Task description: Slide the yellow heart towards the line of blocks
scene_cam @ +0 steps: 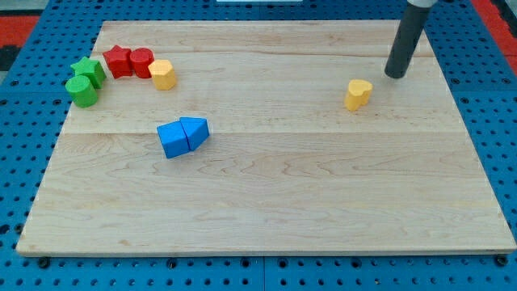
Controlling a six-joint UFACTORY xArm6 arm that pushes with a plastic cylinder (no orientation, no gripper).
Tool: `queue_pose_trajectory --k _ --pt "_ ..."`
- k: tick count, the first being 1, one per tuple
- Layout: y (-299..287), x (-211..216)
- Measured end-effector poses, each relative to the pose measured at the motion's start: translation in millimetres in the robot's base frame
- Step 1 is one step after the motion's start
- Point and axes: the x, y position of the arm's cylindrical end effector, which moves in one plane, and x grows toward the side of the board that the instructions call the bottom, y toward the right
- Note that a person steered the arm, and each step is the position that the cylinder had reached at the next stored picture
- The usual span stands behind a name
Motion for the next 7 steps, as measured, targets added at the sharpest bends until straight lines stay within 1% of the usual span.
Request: queue_pose_trajectory --k 1,2,3,4,5,6,7 --pt "-55.1 22.2" --pt "-142.3 33.8" --pt "-145.8 26.8" --pt "-65.8 23.0" --pt "-38.9 60.5" --pt "-71.4 89.8" --pt "-153.7 86.4"
